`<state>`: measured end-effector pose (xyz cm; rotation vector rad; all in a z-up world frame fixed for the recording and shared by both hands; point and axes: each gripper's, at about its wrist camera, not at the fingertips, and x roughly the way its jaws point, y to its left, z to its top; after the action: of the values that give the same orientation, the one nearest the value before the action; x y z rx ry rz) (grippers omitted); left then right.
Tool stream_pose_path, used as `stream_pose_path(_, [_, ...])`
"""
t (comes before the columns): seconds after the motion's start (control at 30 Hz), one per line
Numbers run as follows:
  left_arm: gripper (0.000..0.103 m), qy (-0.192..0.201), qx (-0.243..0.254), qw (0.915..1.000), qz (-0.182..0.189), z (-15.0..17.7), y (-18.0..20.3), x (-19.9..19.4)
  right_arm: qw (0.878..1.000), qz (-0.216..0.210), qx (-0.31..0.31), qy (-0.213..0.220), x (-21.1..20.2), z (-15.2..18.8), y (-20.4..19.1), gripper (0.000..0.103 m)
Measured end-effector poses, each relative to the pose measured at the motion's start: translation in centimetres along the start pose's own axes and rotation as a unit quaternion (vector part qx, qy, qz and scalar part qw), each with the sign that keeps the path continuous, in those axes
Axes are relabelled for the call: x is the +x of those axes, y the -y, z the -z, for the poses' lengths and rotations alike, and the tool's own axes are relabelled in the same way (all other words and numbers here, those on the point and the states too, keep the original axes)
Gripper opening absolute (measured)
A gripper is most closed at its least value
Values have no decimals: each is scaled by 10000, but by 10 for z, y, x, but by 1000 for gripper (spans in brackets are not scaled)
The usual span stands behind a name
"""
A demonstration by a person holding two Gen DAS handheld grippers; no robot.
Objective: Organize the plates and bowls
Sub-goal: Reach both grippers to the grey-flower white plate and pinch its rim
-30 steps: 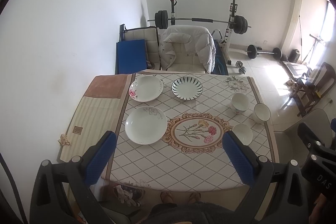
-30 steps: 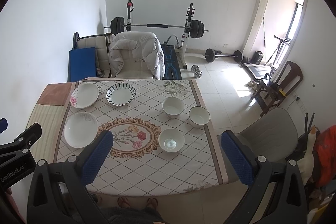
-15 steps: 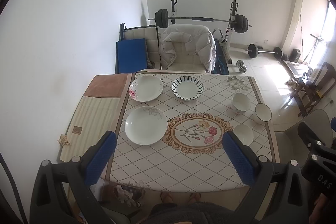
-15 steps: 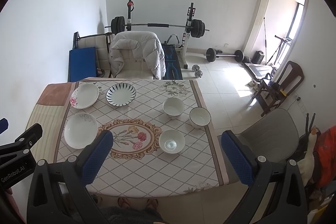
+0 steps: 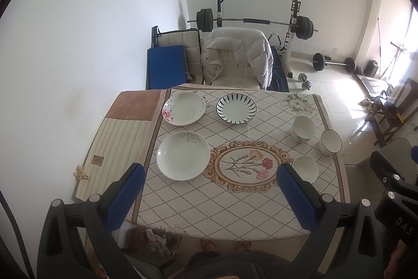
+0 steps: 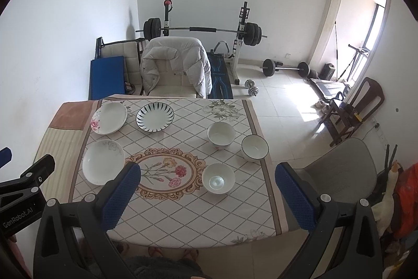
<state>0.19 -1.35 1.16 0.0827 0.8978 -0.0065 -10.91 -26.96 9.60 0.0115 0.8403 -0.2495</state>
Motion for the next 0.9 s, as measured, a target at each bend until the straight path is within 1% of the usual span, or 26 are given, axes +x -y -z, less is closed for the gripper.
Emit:
stream_pose_path(0.1, [103,26,-32,10000,10,-2,-1,4,10000,-35,18,-18,7,-2,2,103])
stream_pose_path(0.2, [103,87,-119,9999,-53,-8,-6,19,9999,-126,70,-69,20,-6,7,103])
stream_pose_path(0.23, [103,102,-170,9997,-111,-10,-10,27,9997,-192,97,-103,27,-6,8,103])
stream_pose_path(0.33, [103,-93,-194,9993,-298,-14,-25,63,9986,-428,15,-304,61,-10,-1,103])
stream_pose_path(0.43, [103,-348,-184,9974,-600,-14,-48,106,9956,-712,-209,-567,107,-13,-24,103])
stream_pose_path(0.47, [103,-446,-194,9966,-666,-12,-58,120,9934,-871,-294,-682,125,-13,-35,103])
stream_pose_path(0.53, [103,-691,-246,9946,-731,-10,-80,153,9879,-1118,-469,-971,164,-11,-65,103])
stream_pose_path(0.6, [103,-1010,-347,9923,-621,-8,-105,189,9811,-1322,-640,-1258,202,-7,-98,103])
stream_pose_path(0.67, [103,-1363,-375,9880,-620,-6,-128,230,9734,-1467,-871,-1532,242,0,-135,103])
stream_pose_path(0.73, [103,-1758,-392,9822,-530,-4,-149,274,9662,-1544,-1075,-1763,281,9,-173,103])
stream_pose_path(0.77, [103,-2022,-463,9775,-378,-1,-160,298,9614,-1598,-1147,-1923,301,13,-191,103])
stream_pose_path(0.83, [103,-2498,-612,9664,-36,5,-183,343,9493,-1824,-1101,-2314,344,18,-222,103])
stream_pose_path(0.87, [97,-2734,-682,9594,109,8,-193,365,9418,-1927,-1040,-2553,364,22,-237,103])
stream_pose_path(0.9, [94,-2933,-719,9531,211,11,-200,385,9347,-2006,-960,-2774,383,25,-250,103])
